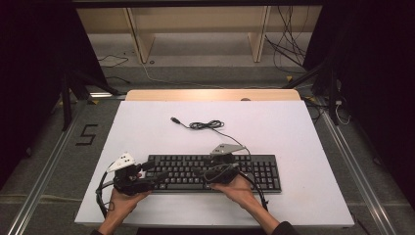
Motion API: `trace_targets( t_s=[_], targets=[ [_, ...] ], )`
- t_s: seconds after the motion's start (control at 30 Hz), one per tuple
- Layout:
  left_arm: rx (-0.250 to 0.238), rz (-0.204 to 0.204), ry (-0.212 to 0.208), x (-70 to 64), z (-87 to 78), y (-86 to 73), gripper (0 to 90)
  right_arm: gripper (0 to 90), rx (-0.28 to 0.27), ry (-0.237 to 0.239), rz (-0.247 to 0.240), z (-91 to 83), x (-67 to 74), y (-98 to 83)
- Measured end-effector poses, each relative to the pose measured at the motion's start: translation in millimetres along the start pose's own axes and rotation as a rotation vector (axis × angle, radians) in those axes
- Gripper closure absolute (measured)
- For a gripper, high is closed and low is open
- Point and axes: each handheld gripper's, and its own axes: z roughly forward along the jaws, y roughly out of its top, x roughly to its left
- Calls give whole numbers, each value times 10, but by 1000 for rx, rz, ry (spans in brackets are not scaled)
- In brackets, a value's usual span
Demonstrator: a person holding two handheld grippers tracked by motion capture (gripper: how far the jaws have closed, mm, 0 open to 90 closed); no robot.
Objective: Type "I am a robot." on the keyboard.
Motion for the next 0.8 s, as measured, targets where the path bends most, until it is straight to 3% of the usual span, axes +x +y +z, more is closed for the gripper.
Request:
trace_targets(
  t_s=[0.23, 0.67, 0.8],
  targets=[
    [-2, 0, 1, -1, -3, 1, 265, 394, 12, 19, -12, 55, 65, 10],
    [-12, -1, 7, 5, -10, 3, 266, 432, 32, 41, -31, 158, 158, 10],
    [-14, -2, 8, 6, -15, 4, 266, 511, 36, 45, -38, 181, 178, 8]
  ],
)
